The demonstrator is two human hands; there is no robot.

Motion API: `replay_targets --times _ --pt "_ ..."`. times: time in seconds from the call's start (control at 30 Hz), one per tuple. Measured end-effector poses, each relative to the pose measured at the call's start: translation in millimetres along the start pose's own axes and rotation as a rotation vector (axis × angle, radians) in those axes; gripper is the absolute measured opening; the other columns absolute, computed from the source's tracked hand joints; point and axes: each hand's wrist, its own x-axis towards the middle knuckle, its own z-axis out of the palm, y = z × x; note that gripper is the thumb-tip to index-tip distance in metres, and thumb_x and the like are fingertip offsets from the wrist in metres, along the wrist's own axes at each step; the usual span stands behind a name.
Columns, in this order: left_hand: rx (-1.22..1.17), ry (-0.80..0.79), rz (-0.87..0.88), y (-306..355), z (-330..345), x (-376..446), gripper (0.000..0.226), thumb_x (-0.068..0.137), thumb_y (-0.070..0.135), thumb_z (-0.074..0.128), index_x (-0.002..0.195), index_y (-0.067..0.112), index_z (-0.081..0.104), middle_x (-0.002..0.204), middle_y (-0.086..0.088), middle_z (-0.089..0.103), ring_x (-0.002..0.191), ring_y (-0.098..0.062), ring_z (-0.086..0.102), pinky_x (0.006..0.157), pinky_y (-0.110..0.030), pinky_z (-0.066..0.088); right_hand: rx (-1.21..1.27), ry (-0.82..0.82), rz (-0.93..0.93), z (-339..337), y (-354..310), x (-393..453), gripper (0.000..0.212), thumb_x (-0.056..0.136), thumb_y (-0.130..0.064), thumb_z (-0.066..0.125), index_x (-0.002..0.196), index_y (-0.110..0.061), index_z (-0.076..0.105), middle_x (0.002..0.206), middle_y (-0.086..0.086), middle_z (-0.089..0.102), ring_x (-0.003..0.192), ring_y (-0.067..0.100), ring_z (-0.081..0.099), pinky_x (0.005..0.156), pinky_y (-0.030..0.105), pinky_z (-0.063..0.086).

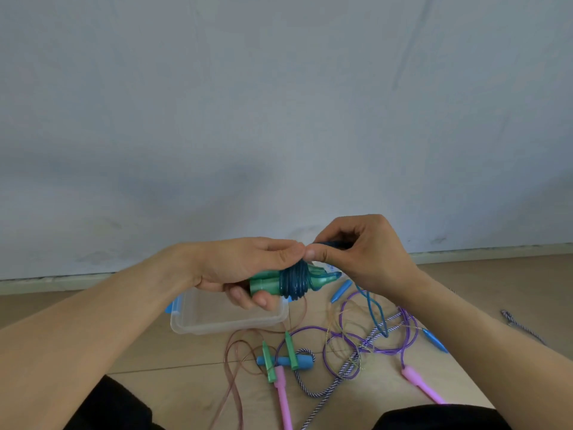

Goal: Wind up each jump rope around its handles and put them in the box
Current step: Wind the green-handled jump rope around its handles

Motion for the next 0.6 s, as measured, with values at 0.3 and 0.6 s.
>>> replay_targets --times 0.3,0.6 --pt "-0.269 0.205 0.147 4 24 7 0.051 0.092 0.059 0.051 0.125 0.022 0.062 0.073 -0.011 0.029 0.061 -0.023 0.011 0.041 -0.021 0.014 0.187 -0.032 0.12 -4 10 6 0.011 0.089 -0.01 0.068 0.081 -0.009 0.075 0.062 -0.006 0.067 0.057 0.002 0.054 0.06 0.014 0.043" --pt "-0.35 0.503 0.273 6 26 18 0.048 0.098 0.053 0.042 0.124 0.015 0.057 0.058 -0.006 0.046 0.04 -0.012 0.024 0.047 -0.027 0.009 -0.143 -0.168 0.141 5 5 -2 0.034 0.102 -0.02 0.049 0.074 -0.038 0.058 0.051 -0.017 0.056 0.044 0.006 0.038 0.049 0.014 0.032"
